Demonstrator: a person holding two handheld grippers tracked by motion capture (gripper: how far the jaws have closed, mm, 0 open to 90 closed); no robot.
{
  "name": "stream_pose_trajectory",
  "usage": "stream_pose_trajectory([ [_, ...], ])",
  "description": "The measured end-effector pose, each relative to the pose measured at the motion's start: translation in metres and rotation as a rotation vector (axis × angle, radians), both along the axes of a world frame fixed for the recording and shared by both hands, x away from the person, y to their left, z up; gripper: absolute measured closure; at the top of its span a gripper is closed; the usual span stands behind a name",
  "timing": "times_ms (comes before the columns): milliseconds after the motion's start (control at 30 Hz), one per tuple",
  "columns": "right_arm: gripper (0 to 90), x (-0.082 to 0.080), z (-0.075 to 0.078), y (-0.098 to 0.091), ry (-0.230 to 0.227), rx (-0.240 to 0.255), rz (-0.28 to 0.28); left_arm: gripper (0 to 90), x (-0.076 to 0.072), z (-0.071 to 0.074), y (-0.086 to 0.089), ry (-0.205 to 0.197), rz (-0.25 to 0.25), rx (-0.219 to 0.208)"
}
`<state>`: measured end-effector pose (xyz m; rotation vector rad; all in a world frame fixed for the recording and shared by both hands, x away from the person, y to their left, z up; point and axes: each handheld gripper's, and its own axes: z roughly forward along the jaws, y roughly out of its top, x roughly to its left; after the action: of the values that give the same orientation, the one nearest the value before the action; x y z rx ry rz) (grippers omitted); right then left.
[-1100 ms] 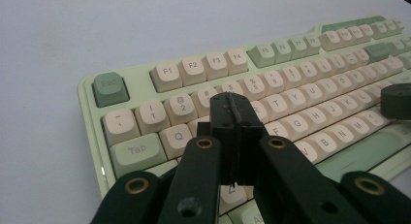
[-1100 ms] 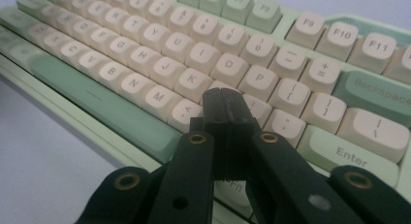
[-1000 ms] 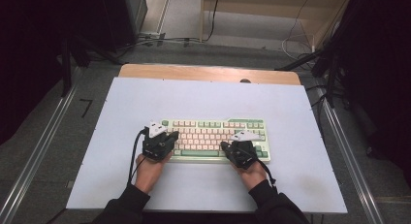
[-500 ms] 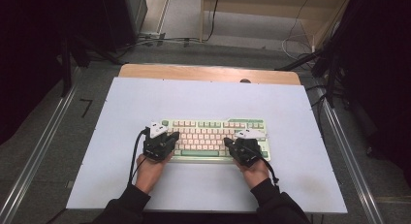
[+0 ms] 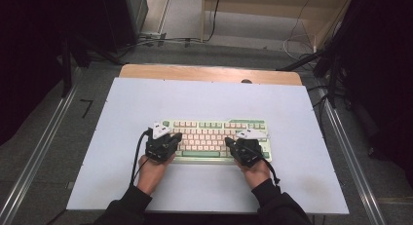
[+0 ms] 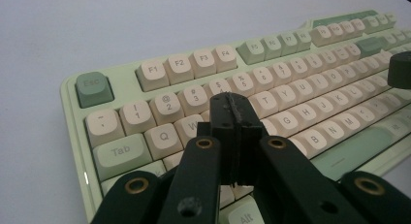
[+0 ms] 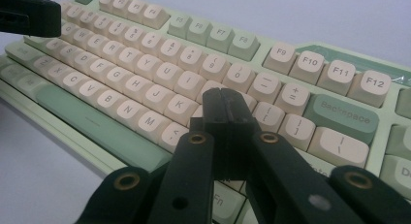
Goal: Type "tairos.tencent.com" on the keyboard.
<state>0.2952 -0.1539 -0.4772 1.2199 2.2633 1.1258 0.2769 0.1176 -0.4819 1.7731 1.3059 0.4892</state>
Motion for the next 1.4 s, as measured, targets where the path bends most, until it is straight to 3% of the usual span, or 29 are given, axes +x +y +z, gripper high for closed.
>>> stream_pose_trajectory([
  [967, 87.5, 0.001, 0.0, 0.004, -0.014, -0.007, 0.014, 90.0, 0.019, -0.002, -0.034, 0.005, -0.048, 0.014],
  [1400, 87.5, 0.001, -0.001, 0.005, -0.01, -0.007, 0.014, 90.0, 0.024, -0.006, -0.037, 0.016, -0.059, 0.014],
])
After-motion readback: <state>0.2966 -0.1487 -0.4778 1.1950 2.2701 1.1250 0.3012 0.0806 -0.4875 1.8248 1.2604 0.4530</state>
